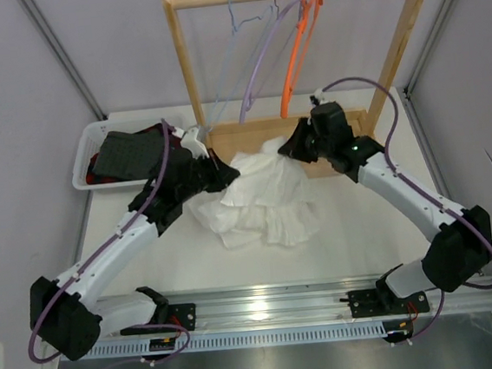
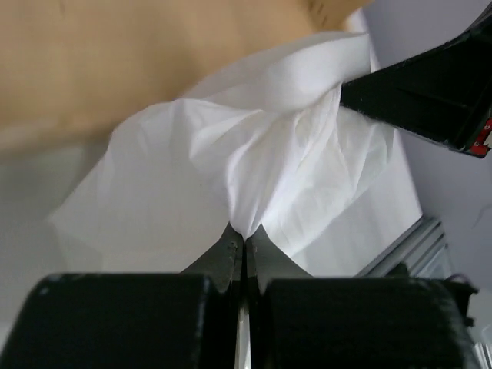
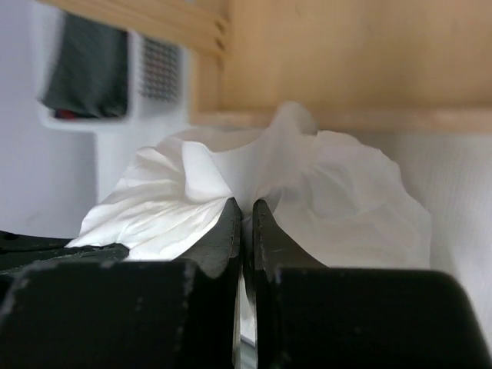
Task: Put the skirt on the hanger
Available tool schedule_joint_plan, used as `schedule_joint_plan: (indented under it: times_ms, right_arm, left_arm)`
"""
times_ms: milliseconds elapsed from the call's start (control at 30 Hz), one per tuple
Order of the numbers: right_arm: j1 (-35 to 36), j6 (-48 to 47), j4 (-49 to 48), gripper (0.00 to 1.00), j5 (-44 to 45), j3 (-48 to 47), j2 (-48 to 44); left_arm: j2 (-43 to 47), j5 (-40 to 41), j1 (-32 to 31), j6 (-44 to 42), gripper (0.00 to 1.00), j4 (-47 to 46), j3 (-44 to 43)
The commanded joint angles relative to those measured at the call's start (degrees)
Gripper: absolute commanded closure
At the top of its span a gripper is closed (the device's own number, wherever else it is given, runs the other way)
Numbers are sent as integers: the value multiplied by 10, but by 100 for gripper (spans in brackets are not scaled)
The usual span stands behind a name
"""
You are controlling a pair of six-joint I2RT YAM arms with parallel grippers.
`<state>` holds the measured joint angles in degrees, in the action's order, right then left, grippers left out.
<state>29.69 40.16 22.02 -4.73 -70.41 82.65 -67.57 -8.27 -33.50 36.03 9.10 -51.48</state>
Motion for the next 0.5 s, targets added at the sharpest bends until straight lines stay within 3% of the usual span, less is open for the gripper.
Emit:
schedule_joint_plan:
  times_ms: [0, 100, 267, 367, 467]
  right_arm:
    - [-14, -46, 30, 100, 28, -83, -40]
    - [-7, -59, 38, 100, 33, -76, -64]
    - [29, -56, 36, 100, 39, 39, -121]
    - [62, -28, 11, 92, 79, 158, -154]
    - [94, 10, -10, 80, 97, 258, -169]
  left_arm:
    - [33, 12, 7, -45, 100, 6, -67]
    - [58, 4, 2, -45, 100, 4, -45]
    - [82, 6, -33, 4, 100, -2, 100]
    - [78, 40, -80, 46, 80, -26, 184]
    - [79, 41, -97, 83, 54, -63, 242]
